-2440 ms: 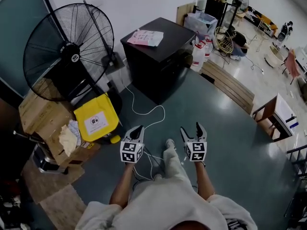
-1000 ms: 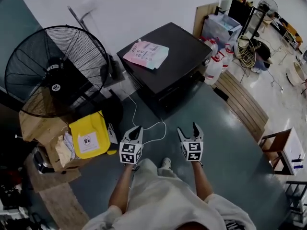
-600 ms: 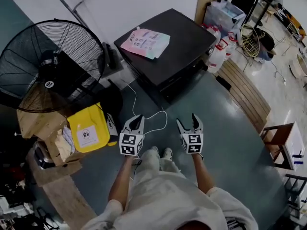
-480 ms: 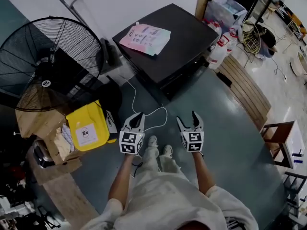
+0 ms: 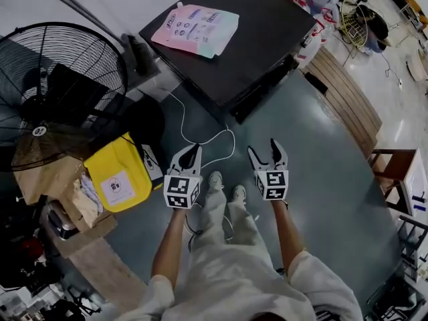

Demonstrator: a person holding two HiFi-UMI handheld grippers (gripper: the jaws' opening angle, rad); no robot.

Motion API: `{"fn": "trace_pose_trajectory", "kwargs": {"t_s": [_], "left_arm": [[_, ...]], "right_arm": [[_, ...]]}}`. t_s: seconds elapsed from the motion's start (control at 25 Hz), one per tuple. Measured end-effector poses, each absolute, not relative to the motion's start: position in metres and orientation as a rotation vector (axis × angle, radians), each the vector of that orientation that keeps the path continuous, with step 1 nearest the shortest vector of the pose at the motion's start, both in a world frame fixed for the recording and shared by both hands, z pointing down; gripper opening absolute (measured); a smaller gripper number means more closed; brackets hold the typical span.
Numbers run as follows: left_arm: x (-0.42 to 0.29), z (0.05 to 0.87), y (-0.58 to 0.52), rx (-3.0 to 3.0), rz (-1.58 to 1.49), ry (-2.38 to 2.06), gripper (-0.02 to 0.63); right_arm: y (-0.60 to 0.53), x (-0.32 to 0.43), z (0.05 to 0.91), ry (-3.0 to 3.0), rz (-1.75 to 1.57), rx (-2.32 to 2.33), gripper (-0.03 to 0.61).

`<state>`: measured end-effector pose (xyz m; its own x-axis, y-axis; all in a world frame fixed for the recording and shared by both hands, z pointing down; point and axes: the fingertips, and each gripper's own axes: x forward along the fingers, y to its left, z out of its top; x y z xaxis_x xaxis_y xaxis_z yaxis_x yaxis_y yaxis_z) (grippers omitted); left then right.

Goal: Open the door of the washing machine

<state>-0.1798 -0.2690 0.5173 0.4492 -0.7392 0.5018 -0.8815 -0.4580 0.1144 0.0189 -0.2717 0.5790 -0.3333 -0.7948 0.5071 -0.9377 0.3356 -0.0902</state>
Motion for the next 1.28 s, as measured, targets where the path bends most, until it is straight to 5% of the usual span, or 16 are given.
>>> {"fn": "trace_pose_trajectory", "kwargs": {"t_s": [1.28], "left_arm": [[-0.187, 0.698, -0.306, 2.319, 0.547, -1.239, 0.008]], "right_arm": [[-0.367, -0.006, 0.782, -2.135, 0.638, 1.615, 0.321]]}}
